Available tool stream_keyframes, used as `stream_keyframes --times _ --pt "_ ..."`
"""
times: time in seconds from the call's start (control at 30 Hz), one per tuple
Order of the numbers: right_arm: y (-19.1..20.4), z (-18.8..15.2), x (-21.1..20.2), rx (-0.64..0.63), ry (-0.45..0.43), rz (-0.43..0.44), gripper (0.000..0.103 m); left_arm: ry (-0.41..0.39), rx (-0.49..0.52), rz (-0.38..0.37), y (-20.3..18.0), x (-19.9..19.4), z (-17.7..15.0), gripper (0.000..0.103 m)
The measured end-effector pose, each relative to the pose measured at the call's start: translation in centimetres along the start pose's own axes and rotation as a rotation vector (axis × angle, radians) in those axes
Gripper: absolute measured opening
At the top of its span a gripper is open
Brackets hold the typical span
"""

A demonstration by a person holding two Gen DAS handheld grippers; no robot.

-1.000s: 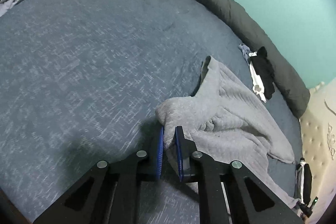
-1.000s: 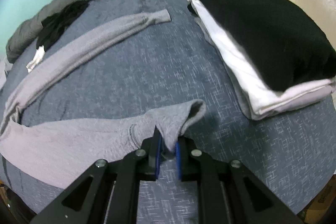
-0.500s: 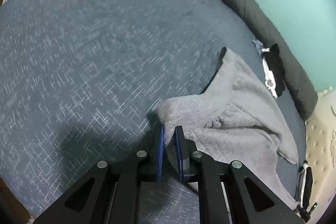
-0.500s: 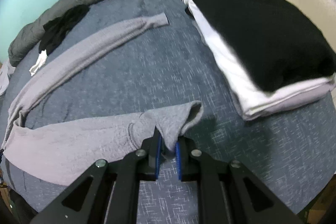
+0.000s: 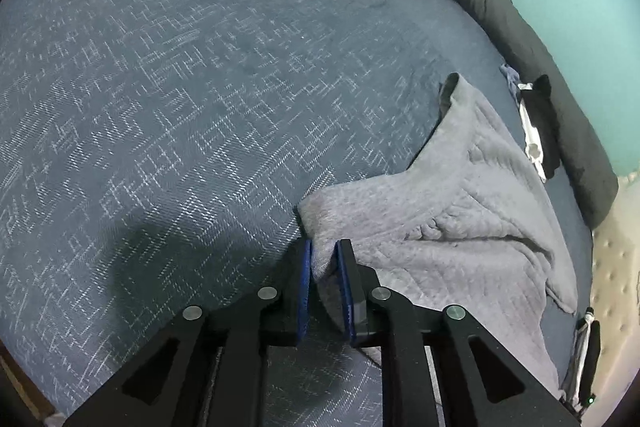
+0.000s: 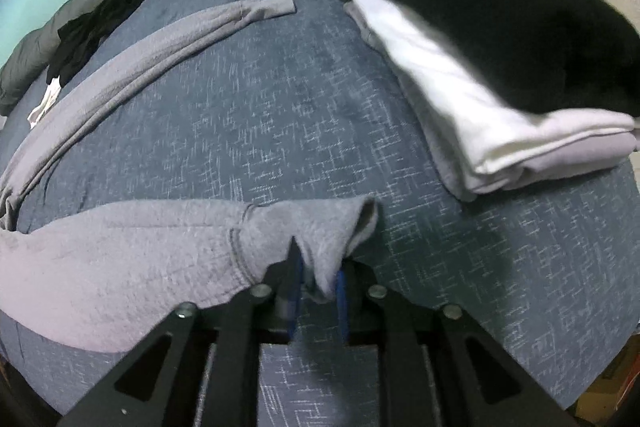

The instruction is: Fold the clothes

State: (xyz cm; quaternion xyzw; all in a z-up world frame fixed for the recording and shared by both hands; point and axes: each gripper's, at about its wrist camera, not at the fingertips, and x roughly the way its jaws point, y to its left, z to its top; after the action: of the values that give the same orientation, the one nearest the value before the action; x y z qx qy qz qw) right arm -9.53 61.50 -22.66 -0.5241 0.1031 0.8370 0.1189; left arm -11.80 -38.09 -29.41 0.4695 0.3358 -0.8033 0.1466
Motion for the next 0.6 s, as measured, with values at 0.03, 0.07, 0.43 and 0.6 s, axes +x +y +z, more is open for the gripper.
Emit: stream_keyframes --times 0.03,0.07,0.43,0.6 --pt "-0.1 0.0 -0.4 0.001 -0.006 0.005 0.018 -0.005 0.001 0.005 -0.2 -0.4 0.1 0.022" --pt "-0.1 0.1 -0.6 0.0 -0.008 0.009 0.023 -0.008 0.001 0.005 -0.3 -0.7 0.2 0.022" --pt "-0.2 0.4 -3.2 -0.01 -0.026 0.041 0.024 -0.104 0.085 0.046 -1.9 -6.3 1.2 0.021" --pt "-0.8 0.1 -4.3 0.022 -0.042 0.057 0.024 -0.111 0.117 -0.009 -4.4 -7.3 1.4 0.021"
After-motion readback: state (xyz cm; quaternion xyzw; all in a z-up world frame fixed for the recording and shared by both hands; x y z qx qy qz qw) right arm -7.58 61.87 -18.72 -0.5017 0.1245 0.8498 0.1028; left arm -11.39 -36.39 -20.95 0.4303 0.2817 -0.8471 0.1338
